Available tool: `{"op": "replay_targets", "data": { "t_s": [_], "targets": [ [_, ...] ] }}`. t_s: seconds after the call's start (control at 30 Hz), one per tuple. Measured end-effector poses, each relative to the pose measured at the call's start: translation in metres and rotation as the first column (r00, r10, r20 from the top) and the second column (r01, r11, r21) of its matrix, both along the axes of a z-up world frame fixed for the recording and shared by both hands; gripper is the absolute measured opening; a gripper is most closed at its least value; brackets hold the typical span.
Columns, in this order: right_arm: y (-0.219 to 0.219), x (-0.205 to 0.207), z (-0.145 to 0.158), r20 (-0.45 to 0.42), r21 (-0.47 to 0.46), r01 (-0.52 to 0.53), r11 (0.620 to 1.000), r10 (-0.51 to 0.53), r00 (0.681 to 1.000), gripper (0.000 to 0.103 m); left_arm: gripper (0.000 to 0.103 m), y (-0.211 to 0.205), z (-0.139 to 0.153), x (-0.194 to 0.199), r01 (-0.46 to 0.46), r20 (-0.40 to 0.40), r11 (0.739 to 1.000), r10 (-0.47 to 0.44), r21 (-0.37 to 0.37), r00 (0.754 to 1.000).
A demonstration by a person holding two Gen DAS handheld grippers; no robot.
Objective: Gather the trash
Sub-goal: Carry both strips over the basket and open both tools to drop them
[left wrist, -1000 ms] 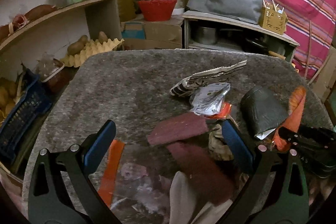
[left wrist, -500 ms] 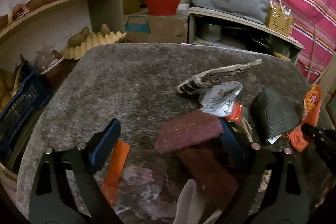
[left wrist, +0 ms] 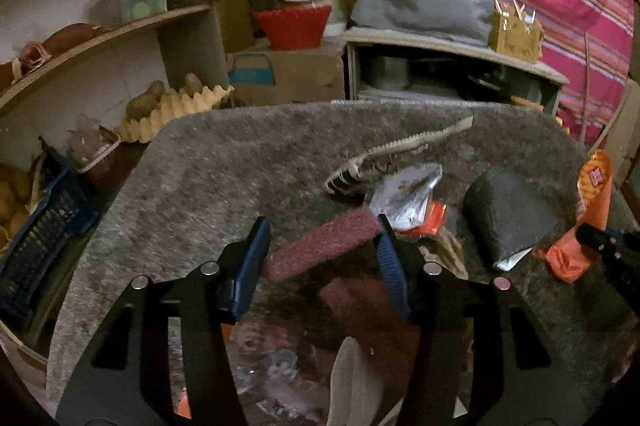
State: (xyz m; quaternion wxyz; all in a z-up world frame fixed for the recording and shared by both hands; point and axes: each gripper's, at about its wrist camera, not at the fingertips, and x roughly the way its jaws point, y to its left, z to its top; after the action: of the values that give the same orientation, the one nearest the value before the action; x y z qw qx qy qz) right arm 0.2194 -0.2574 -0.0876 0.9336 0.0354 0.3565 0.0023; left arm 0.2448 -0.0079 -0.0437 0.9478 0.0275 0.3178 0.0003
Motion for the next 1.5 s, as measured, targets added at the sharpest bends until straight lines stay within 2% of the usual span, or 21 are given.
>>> {"op": "replay_targets", "data": {
  "t_s": [0.23,0.53,0.73,1.03,1.33,1.5],
  "targets": [
    [-0.014,-0.012,0.011,0.038,0.007,0.036,0.999,-0.036,0.999,0.007,0.052,0.001,0.031,-0.025,-0.014,0.099,1.000,0.013,0.013,0.995],
    [-0.025,-0.031,0.022,0.058,0.000,0.056,0.998,-0.056,0.997,0.007,0.052,-0.010,0.054,-0.058,0.017,0.157,1.000,-0.020,0.020,0.987],
    [-0.039,-0.050,0.026,0.064,0.005,0.077,0.997,-0.077,0.995,0.007,0.052,-0.033,0.056,-0.077,0.058,0.167,0.997,-0.066,0.052,0.984],
    [-0.070,-0.079,0.037,0.090,0.009,0.115,0.993,-0.115,0.989,0.007,0.052,-0.072,0.055,-0.095,0.120,0.166,0.991,-0.128,0.061,0.978],
    [-0.127,-0.117,0.049,0.118,0.031,0.204,0.978,-0.206,0.971,0.007,0.052,-0.122,0.048,-0.103,0.193,0.158,0.980,-0.199,0.055,0.967],
    [-0.166,-0.136,0.053,0.118,-0.006,0.264,0.965,-0.261,0.958,0.007,0.052,-0.156,0.044,-0.105,0.247,0.146,0.969,-0.249,0.027,0.957]
  ]
}}
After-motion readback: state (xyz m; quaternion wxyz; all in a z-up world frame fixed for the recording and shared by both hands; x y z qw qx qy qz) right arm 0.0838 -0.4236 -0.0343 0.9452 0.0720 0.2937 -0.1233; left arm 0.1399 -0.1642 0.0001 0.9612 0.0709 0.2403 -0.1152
